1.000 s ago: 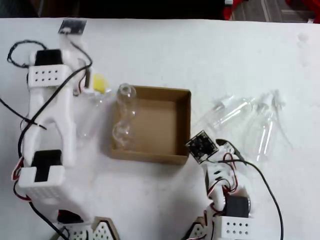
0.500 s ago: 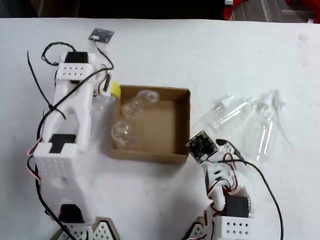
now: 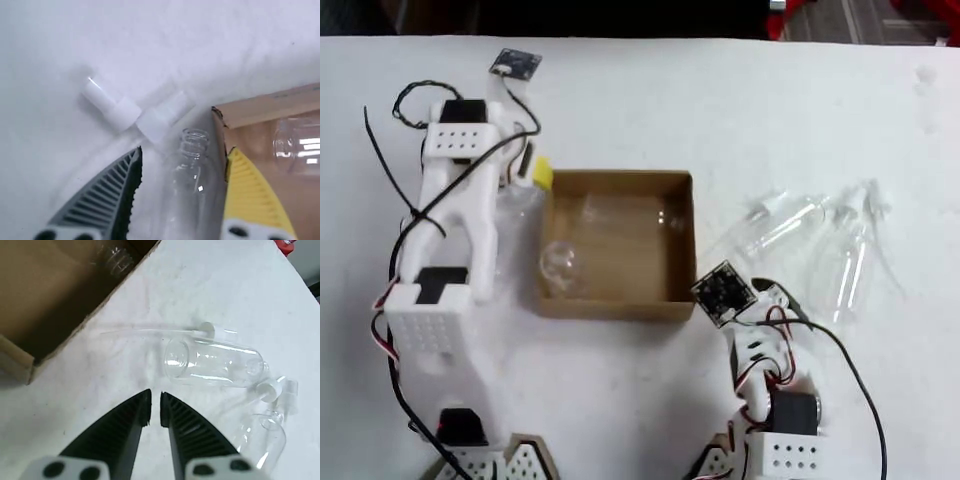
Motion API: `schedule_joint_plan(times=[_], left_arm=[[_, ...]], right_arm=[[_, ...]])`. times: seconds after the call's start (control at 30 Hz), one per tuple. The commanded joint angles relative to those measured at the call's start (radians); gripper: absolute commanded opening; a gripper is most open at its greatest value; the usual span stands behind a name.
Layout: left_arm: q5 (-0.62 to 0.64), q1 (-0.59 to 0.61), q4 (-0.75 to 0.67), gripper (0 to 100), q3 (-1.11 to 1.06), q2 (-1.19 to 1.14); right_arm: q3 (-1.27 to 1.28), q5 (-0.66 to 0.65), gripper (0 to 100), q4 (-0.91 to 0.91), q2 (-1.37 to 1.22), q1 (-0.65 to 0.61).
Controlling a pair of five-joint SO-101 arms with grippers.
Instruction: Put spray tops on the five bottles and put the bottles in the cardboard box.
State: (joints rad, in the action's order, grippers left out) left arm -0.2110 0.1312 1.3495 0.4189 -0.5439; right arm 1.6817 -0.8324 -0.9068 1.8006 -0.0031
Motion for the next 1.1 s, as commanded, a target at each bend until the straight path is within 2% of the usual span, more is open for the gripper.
schedule_joint_plan(times=[0.0, 0.17, 0.37, 0.6, 0.73, 0.9, 1.07], left_arm=[[-0.038, 0.031, -0.009, 24, 0.051, 0.008], [-0.032, 0.030, 0.020, 24, 0.066, 0.024], [-0.031, -0.019, 0.275, 25, 0.298, 0.079], [-0.052, -0.131, 0.402, 25, 0.502, 0.082], [-0.261, -0.265, 0.425, 25, 0.557, 0.077], [-0.612, -0.414, 0.434, 24, 0.459, 0.081], [-0.812, -0.476, 0.428, 24, 0.448, 0.070]], right_arm=[[0.009, -0.009, 1.6, -0.002, 0.005, 0.005], [0.009, -0.009, 1.6, -0.002, 0.005, 0.005], [0.009, -0.009, 1.6, -0.002, 0.005, 0.005], [0.009, -0.009, 1.6, -0.002, 0.005, 0.005], [0.009, -0.009, 1.6, -0.002, 0.005, 0.005], [0.009, -0.009, 1.6, -0.002, 0.005, 0.005], [0.009, -0.009, 1.6, -0.002, 0.005, 0.007]])
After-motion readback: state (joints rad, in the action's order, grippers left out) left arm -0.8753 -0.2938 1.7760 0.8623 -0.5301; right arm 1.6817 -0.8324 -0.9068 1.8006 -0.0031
